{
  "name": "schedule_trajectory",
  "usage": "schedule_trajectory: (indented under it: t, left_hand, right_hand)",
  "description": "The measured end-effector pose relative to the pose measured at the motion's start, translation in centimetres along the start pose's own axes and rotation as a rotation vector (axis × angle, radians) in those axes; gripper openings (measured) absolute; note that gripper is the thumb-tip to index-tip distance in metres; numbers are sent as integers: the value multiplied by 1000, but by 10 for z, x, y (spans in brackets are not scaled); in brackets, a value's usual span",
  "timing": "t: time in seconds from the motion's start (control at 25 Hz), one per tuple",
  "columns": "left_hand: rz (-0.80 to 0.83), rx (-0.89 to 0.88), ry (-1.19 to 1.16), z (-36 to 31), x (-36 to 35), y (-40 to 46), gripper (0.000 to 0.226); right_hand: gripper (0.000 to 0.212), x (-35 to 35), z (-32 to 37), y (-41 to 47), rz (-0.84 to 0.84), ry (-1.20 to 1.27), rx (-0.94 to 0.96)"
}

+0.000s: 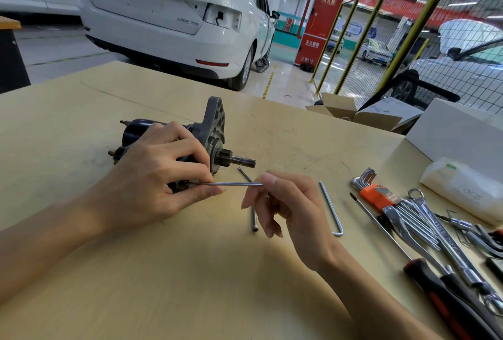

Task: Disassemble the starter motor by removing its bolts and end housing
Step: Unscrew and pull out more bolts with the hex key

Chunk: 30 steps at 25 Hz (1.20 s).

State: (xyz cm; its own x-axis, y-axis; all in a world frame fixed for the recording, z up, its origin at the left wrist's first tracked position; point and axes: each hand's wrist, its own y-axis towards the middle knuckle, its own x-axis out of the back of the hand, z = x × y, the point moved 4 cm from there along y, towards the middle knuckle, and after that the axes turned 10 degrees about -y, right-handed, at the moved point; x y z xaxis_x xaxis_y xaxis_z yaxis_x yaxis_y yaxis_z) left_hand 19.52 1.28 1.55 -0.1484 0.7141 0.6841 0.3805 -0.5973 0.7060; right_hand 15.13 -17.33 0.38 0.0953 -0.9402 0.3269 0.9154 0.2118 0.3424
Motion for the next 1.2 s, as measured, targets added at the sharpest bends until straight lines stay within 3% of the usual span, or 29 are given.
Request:
schedule_trajectory:
  t: [0.44, 1.2]
  left_hand:
    - [-11, -5, -5, 1, -1, -1, 34]
    - [-27, 6, -22, -1, 0, 0, 40]
  right_hand:
    - [23, 1, 0, -1, 0, -8, -3]
    - [34, 0, -1, 1, -72, -8, -41]
